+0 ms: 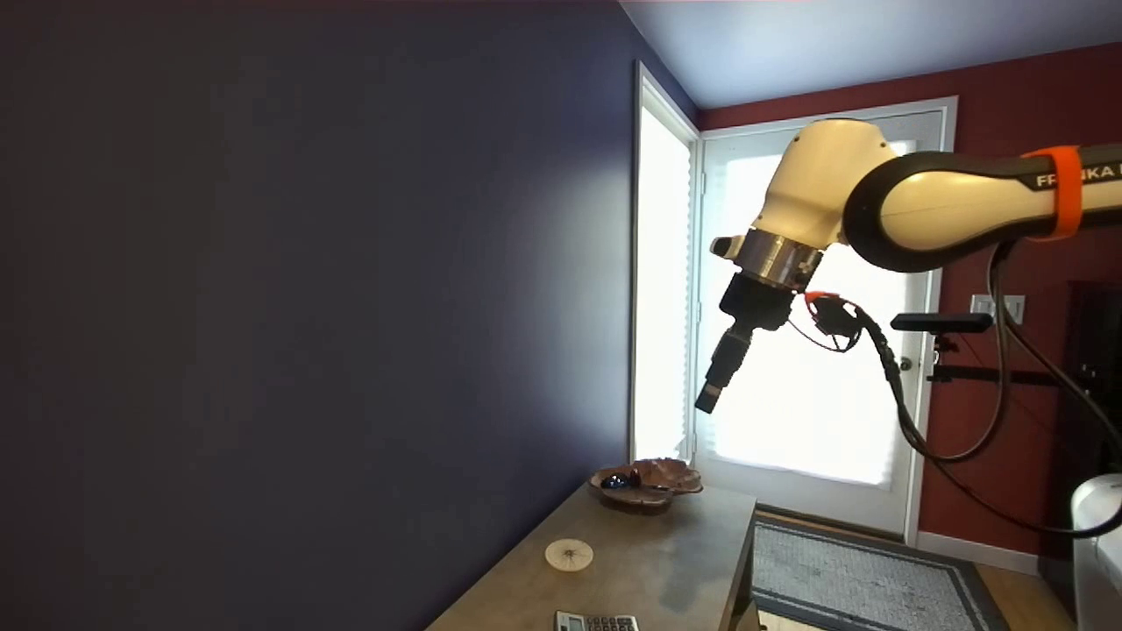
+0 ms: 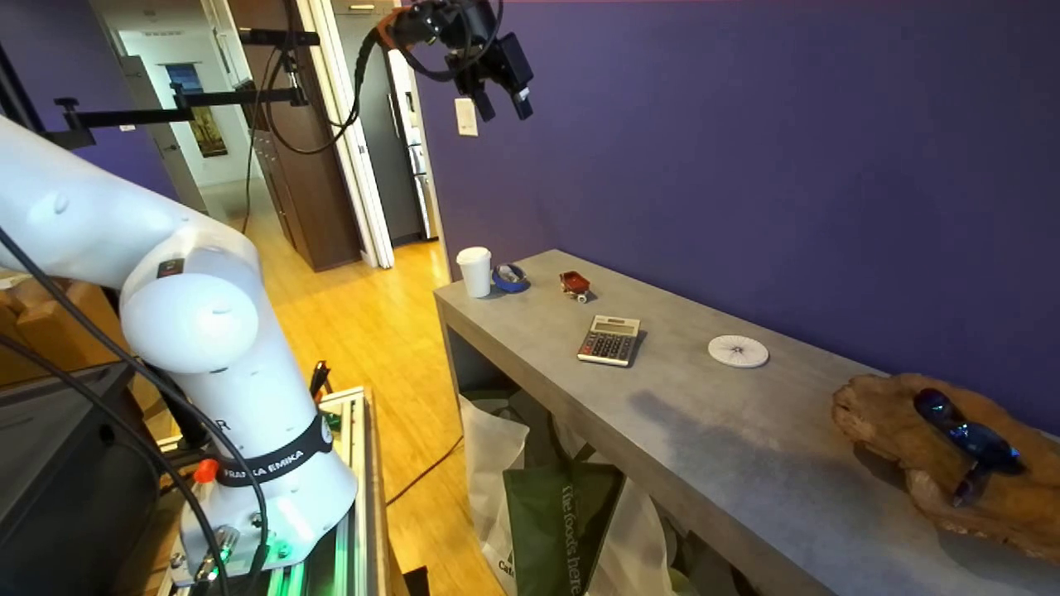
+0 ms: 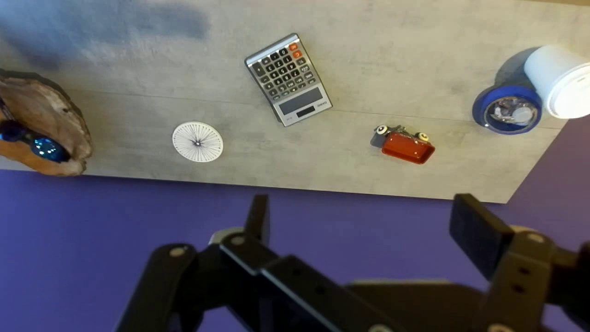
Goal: Move the white circular object closer to the edge
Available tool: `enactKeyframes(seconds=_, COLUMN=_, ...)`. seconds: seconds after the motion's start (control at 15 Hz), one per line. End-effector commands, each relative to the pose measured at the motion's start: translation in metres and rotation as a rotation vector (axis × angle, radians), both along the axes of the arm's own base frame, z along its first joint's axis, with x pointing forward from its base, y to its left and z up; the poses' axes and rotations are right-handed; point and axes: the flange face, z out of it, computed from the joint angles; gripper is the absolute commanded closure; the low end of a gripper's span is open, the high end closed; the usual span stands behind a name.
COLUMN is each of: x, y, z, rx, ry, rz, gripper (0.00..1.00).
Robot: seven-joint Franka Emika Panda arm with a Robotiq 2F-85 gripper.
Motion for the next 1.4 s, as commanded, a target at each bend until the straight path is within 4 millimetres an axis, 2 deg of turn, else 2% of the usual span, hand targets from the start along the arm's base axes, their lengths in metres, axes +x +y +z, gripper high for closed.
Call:
enactKeyframes(seconds=0.0, x=0.038, y=0.020, z=0.003, rx=-0.004, ry=-0.013, rz=0.050, gripper=0.00)
enactKeyframes(seconds=0.13, x=0.058, y=0.025, z=-0.002, rx=-0.013, ry=-0.028, rz=0.069, gripper=0.00)
enactKeyframes(seconds=0.27, x=0.081, y=0.021, z=-0.011, rx=-0.011, ry=-0.035, rz=0.070, gripper=0.00)
enactKeyframes(seconds=0.53, x=0.124, y=0.001, z=-0.040, rx=-0.008, ry=-0.057, rz=0.053, gripper=0.00)
enactKeyframes(seconds=0.87, x=0.174, y=-0.037, z=-0.094, rx=-0.004, ry=-0.067, rz=-0.012, gripper=0.00)
enactKeyframes(seconds=1.33, x=0.218, y=-0.073, z=-0.170, rx=-0.001, ry=-0.037, rz=-0.080, gripper=0.00)
